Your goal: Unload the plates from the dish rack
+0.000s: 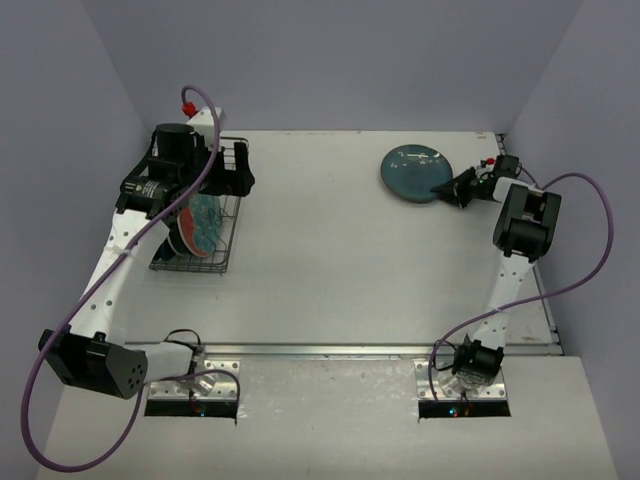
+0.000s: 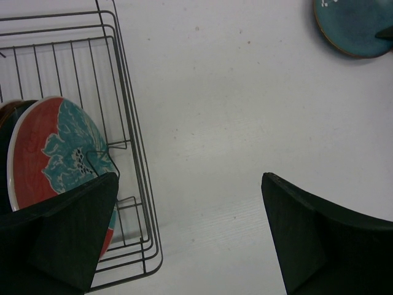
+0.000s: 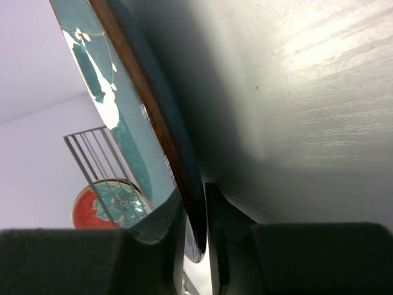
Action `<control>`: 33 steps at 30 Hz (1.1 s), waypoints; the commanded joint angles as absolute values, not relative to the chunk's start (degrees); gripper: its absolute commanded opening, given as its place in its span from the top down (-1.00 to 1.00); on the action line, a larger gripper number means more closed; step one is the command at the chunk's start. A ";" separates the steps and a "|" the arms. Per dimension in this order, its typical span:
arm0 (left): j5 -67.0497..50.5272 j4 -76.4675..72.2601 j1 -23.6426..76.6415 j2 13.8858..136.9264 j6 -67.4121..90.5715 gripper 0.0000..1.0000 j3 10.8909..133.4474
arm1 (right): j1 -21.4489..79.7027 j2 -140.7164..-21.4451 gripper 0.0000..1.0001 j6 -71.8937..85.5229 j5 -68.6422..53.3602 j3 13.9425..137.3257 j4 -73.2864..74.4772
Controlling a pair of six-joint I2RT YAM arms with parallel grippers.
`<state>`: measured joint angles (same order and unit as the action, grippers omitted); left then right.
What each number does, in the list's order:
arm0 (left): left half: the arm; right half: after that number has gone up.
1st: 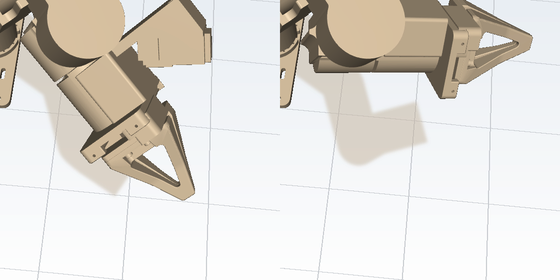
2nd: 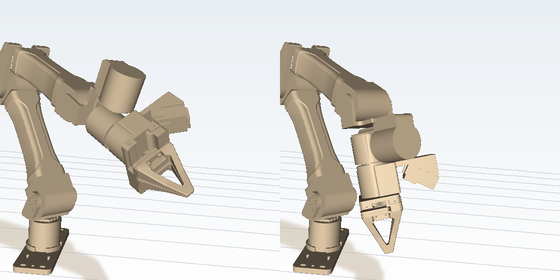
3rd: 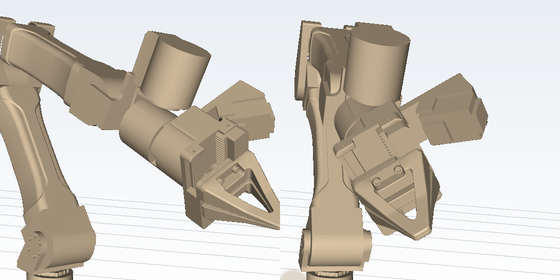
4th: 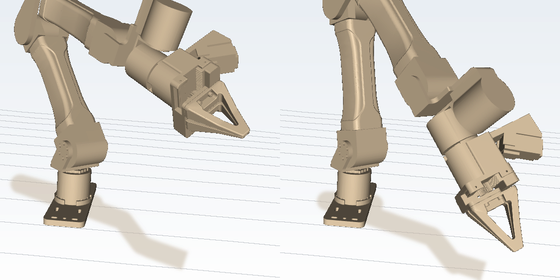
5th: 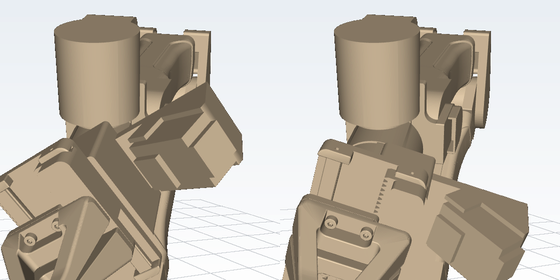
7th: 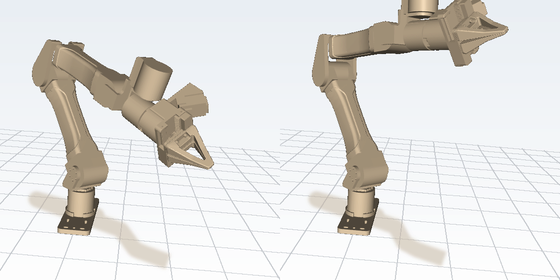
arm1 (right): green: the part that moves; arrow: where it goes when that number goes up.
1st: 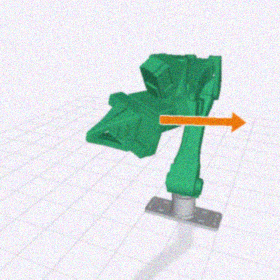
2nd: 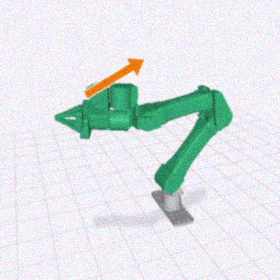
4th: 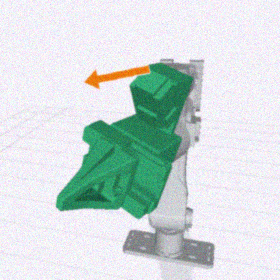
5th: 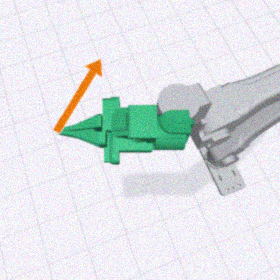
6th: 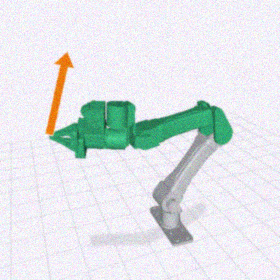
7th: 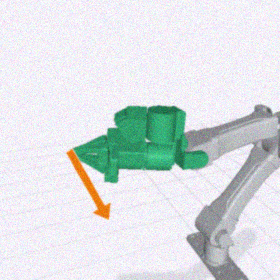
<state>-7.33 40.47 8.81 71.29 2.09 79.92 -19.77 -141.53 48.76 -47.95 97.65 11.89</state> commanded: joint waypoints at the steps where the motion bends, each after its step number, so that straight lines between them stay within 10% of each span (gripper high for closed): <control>1: -6.47 38.59 7.34 71.03 3.79 -1.00 80.79 | -20.30 -139.25 0.14 50.10 -44.34 97.19 11.54; 4: -7.55 38.95 5.92 71.47 4.18 -1.00 81.37 | -20.30 -136.77 -0.23 49.97 -42.38 96.27 14.34; 18: 16.82 44.86 5.01 74.91 -0.44 -0.95 87.93 | -16.61 -106.81 -0.58 29.21 -7.95 85.51 27.94; 33: 23.97 45.64 4.63 81.30 -9.46 -0.48 82.00 | -1.89 -77.89 -0.98 11.75 -7.24 61.69 16.96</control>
<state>21.17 47.64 5.36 81.01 -6.89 83.06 -2.76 -83.73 15.71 -7.59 62.86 21.29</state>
